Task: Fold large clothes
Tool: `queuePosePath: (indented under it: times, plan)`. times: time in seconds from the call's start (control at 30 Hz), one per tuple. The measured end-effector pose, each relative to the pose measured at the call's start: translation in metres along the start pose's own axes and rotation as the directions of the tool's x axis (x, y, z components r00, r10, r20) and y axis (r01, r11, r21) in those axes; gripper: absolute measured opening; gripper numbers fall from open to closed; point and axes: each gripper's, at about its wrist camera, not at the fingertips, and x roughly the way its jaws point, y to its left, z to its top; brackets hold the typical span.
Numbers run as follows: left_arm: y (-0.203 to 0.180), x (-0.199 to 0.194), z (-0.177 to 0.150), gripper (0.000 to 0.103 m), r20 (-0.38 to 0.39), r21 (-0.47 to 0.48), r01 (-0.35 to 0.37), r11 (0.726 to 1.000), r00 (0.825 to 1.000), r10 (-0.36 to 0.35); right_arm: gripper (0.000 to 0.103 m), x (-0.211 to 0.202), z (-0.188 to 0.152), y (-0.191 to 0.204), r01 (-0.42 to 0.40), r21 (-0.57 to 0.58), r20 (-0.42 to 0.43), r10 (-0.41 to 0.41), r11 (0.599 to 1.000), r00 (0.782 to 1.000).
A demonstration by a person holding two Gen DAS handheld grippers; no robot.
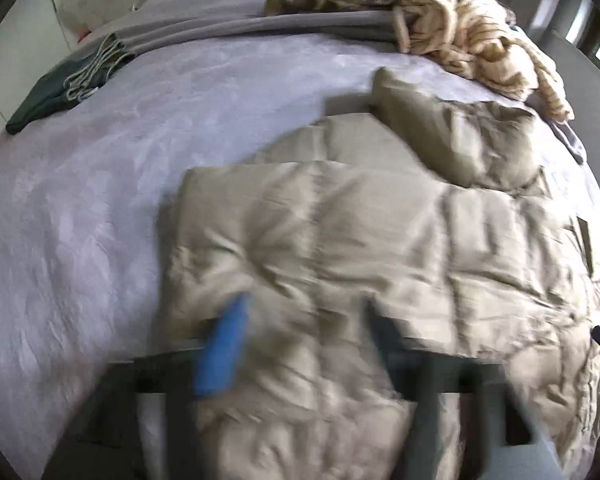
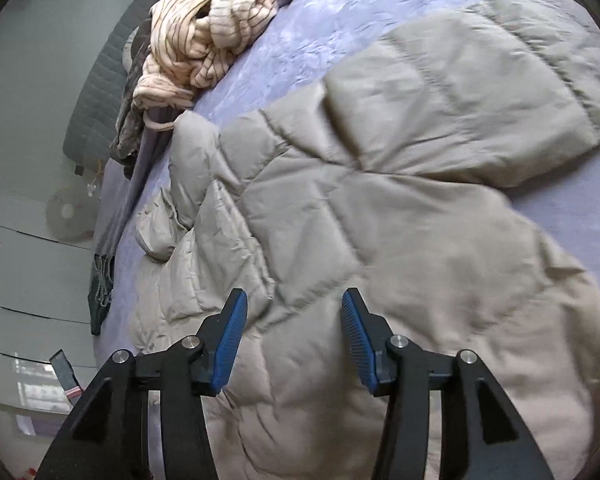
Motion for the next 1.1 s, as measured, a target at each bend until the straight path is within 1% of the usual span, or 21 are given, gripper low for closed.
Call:
queuePosePath:
  times: [0.03,0.07,0.1,0.13,0.2,0.27,0.3,0.33,0.37,0.5,0.53,0.57,0.6,0.7,0.8,0.87,0.93,1.0,1.03,1.1]
  plan:
    - [-0.01,-0.006,-0.002,0.086,0.017,0.01,0.01,1.0,1.0,-0.011,0.055,-0.006,0.001,-0.006,-0.002,0.014,0.006,0.002,1.0,1.0]
    - [-0.022,-0.008,-0.004,0.086,0.016,0.03,0.027,0.999,1.0,-0.027,0.056,-0.011,0.002,-0.013,-0.006,0.03,0.013,0.006,1.0,1.0]
    - [-0.031,-0.01,-0.005,0.086,0.007,0.044,0.036,0.998,0.999,-0.037,0.06,-0.019,0.005,-0.023,-0.011,0.051,0.026,0.009,0.999,1.0]
    - [-0.045,-0.01,-0.007,0.086,-0.009,0.061,0.051,0.997,0.999,-0.05,0.062,-0.024,0.007,-0.029,-0.009,0.061,0.036,0.007,0.998,0.999]
    - [-0.066,-0.01,-0.01,0.086,-0.019,0.074,0.078,0.994,0.997,-0.077,0.062,-0.035,0.014,-0.045,0.007,0.089,0.064,-0.012,0.996,0.998]
    - [-0.086,-0.009,-0.012,0.086,-0.028,0.096,0.092,0.991,0.996,-0.089,0.062,-0.044,0.021,-0.06,0.013,0.12,0.081,-0.022,0.993,0.996]
    - [-0.098,-0.009,-0.013,0.098,-0.029,0.109,0.096,0.989,0.995,-0.094,0.064,-0.051,0.026,-0.072,0.017,0.144,0.094,-0.03,0.989,0.995]
    - [-0.109,-0.009,-0.014,0.103,-0.031,0.12,0.096,0.988,0.995,-0.093,0.069,-0.058,0.029,-0.081,0.02,0.16,0.105,-0.037,0.987,0.994]
    - [-0.117,-0.01,-0.015,0.103,-0.019,0.127,0.099,0.987,0.995,-0.097,0.072,-0.064,0.034,-0.093,0.025,0.181,0.119,-0.047,0.983,0.992]
    - [-0.156,-0.009,-0.02,0.103,-0.032,0.18,0.11,0.977,0.994,-0.106,0.072,-0.084,0.053,-0.136,0.048,0.265,0.165,-0.095,0.963,0.982]
    - [-0.165,-0.007,-0.022,0.103,-0.042,0.187,0.116,0.976,0.993,-0.11,0.077,-0.088,0.057,-0.145,0.05,0.283,0.172,-0.102,0.958,0.98]
    - [-0.173,-0.005,-0.023,0.103,-0.054,0.189,0.122,0.974,0.992,-0.114,0.084,-0.093,0.061,-0.158,0.049,0.311,0.182,-0.11,0.949,0.977]
    - [-0.18,-0.004,-0.024,0.103,-0.062,0.187,0.124,0.975,0.992,-0.114,0.093,-0.098,0.066,-0.173,0.041,0.349,0.202,-0.118,0.936,0.972]
    - [-0.195,0.0,-0.025,0.103,-0.078,0.186,0.128,0.974,0.99,-0.116,0.103,-0.108,0.079,-0.202,0.003,0.403,0.244,-0.11,0.915,0.964]
    - [-0.21,0.005,-0.027,0.103,-0.11,0.192,0.136,0.972,0.987,-0.117,0.103,-0.114,0.096,-0.22,-0.047,0.43,0.289,-0.088,0.902,0.953]
    - [-0.218,0.006,-0.031,0.103,-0.109,0.196,0.123,0.973,0.989,-0.103,0.103,-0.117,0.109,-0.231,-0.096,0.443,0.324,-0.059,0.891,0.944]
    - [-0.224,0.005,-0.033,0.103,-0.113,0.194,0.123,0.973,0.988,-0.102,0.103,-0.117,0.119,-0.239,-0.135,0.453,0.34,-0.031,0.881,0.94]
    - [-0.227,0.004,-0.034,0.103,-0.11,0.187,0.12,0.975,0.989,-0.101,0.103,-0.115,0.133,-0.25,-0.195,0.477,0.358,0.014,0.857,0.934]
    - [-0.228,0.003,-0.034,0.103,-0.109,0.186,0.118,0.975,0.989,-0.099,0.103,-0.114,0.136,-0.252,-0.213,0.485,0.361,0.027,0.848,0.932]
    - [-0.23,0.0,-0.034,0.103,-0.097,0.182,0.11,0.977,0.991,-0.093,0.103,-0.109,0.149,-0.259,-0.263,0.516,0.361,0.072,0.815,0.93]
